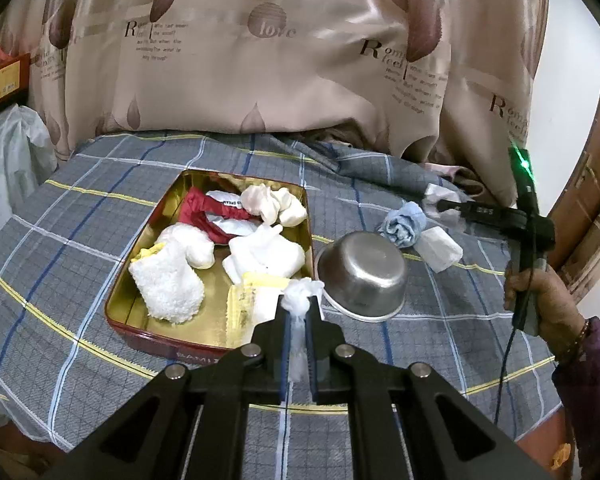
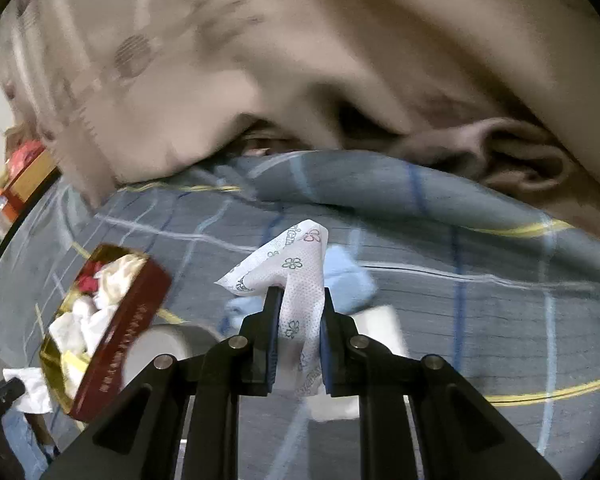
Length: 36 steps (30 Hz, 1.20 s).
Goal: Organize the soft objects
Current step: 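Release the tissue into the tin with the left gripper while the right gripper carries the floral pad over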
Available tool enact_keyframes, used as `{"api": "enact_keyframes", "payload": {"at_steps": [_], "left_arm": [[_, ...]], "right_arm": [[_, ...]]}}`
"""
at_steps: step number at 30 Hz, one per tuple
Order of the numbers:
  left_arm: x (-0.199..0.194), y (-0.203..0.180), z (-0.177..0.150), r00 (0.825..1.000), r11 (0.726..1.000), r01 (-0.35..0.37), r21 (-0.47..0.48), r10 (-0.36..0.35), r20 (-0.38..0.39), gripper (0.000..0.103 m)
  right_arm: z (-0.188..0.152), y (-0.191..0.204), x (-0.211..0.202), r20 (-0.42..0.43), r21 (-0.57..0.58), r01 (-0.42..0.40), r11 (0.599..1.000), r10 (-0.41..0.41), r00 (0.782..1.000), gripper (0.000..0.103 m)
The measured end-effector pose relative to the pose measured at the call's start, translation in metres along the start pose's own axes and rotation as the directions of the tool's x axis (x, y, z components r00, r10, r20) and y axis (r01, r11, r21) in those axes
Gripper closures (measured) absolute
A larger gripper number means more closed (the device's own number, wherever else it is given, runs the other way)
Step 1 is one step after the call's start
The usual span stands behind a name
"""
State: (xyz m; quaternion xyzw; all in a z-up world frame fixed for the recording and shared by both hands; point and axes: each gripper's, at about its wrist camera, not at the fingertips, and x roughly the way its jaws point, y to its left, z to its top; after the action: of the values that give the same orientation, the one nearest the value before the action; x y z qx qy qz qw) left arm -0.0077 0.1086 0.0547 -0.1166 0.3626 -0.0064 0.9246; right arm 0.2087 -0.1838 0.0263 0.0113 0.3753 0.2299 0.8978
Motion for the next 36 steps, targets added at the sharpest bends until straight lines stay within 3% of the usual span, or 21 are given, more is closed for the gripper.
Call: {"api": "enact_keyframes", "payload": {"at_steps": [15,27,36], "left_arm": [[-0.004,0.008,0.003,1.000,1.000,-0.023,-0.014,0.023,0.015,0.096],[-0.013,0.035,0.012,0.995,0.996,-0.081,-0.045,0.083,0.049,0.096],[0.004,0.058,0.023,0.989,0.990,-0.138,0.008,0.137,0.047,0.096]], "right_arm": [[-0.002,0.113,0.044,-0.066,-0.120,-0.143,0.982,0.136,0.989,0.088],[-0.068,0.157,-0.007,-0.052,-0.176,-0.226,0.958,0.221,0.974,0.088],[-0.125,0.147,-0.048,-0.037,-0.083,-0.252,0.964,0.250,0.968,0.088]]}}
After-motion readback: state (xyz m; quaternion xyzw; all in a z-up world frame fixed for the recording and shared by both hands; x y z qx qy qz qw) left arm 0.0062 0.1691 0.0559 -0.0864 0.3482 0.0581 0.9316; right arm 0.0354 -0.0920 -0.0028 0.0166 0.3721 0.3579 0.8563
